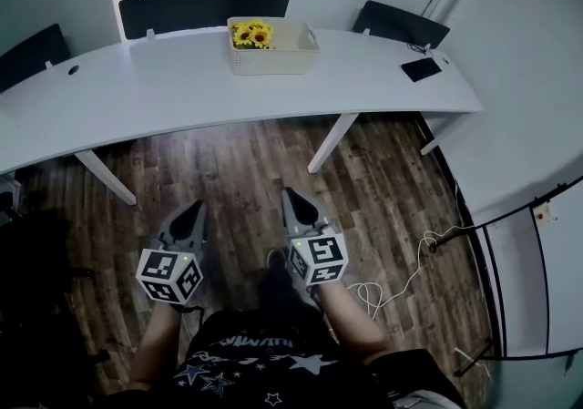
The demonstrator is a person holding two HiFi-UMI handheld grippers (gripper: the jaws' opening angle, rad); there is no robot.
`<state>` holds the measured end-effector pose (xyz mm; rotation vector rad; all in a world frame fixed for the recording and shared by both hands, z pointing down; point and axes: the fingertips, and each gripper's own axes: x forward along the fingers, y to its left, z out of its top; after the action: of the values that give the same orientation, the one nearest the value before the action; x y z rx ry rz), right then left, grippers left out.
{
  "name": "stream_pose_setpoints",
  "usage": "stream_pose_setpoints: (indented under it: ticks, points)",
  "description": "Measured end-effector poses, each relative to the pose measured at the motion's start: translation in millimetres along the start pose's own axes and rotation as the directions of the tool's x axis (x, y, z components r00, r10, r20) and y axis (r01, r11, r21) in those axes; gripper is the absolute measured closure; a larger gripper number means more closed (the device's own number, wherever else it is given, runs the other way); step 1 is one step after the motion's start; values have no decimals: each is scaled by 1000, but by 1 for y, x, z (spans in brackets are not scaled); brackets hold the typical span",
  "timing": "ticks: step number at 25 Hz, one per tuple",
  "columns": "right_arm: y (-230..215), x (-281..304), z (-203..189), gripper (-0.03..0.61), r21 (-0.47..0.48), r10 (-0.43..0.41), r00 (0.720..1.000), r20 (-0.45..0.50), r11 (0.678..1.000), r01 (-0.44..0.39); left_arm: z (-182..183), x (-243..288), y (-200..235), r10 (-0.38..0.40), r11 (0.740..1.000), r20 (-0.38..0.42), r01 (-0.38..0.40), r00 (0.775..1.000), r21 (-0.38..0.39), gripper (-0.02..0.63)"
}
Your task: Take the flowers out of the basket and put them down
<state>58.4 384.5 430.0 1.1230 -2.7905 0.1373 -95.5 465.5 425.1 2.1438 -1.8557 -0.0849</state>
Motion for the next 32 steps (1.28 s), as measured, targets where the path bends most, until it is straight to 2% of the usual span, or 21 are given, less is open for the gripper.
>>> stream_pose_setpoints:
  ticks: [12,21,32]
  points:
    - [-103,67,17,575,62,-19,1000,18,998,18,20,99,6,44,999,-14,-44,999,9,601]
    - [-175,109,29,575,92,20,1000,23,996,-22,37,172,-8,70,997,-12,-70,997,14,601]
    - [-241,152,30,575,122,75,997,16,990,-76,48,239,-7,148,989,2,-148,989,19,601]
